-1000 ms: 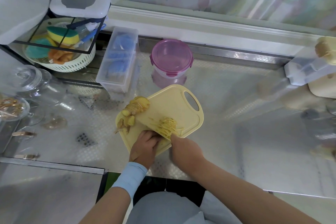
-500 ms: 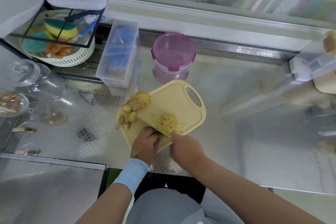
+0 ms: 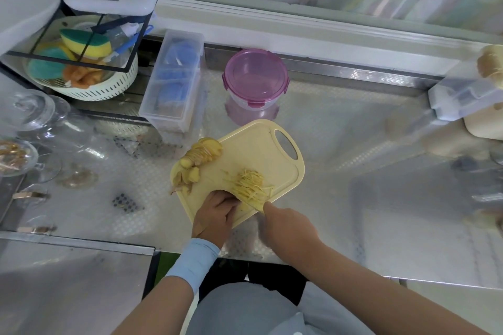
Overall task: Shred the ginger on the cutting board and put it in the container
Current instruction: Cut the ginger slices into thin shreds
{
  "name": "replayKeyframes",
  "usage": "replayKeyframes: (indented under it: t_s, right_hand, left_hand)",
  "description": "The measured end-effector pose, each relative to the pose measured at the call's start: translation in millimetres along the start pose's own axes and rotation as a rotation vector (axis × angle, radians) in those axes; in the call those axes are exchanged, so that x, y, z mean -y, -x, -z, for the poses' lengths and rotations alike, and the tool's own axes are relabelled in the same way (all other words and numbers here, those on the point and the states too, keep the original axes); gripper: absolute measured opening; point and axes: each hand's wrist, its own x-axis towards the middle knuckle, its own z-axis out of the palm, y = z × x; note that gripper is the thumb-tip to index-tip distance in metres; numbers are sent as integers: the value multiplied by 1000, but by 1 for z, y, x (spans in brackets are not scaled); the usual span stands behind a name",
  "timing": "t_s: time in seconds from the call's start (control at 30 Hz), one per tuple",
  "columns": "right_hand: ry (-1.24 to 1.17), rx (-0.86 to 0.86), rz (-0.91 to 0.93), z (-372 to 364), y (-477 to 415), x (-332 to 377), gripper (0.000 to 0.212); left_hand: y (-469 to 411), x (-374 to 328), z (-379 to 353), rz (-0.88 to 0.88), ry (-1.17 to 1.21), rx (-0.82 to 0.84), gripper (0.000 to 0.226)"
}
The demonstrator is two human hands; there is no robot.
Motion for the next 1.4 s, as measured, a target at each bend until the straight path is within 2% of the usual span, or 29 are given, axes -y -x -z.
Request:
replayKeyframes:
  t_s: [0.13, 0.33, 0.57, 0.7, 1.03, 1.23, 1.4]
  right_hand:
    - [55, 62, 50, -3, -16, 8, 16]
    - [4, 88, 45, 6, -21, 12, 15]
    - [-2, 41, 52, 6, -9, 6, 9]
    - [2, -22, 29, 1, 2, -5, 20]
    - [43, 87, 64, 3, -25, 17, 17]
    - [-1, 70, 77, 13, -15, 11, 10]
    - [-9, 2, 34, 2, 2, -5, 18]
  left_hand:
    - [0, -2, 1, 11, 25, -6, 17]
    - [-3, -3, 4, -27, -10, 20, 22]
    - [-1, -8, 3, 22, -48, -26, 27]
    - [0, -8, 1, 15, -61, -52, 28]
    - [1, -5, 1, 30, -40, -41, 26]
    - [2, -5, 1, 47, -52, -41, 27]
    - [2, -5, -1, 33, -72, -65, 27]
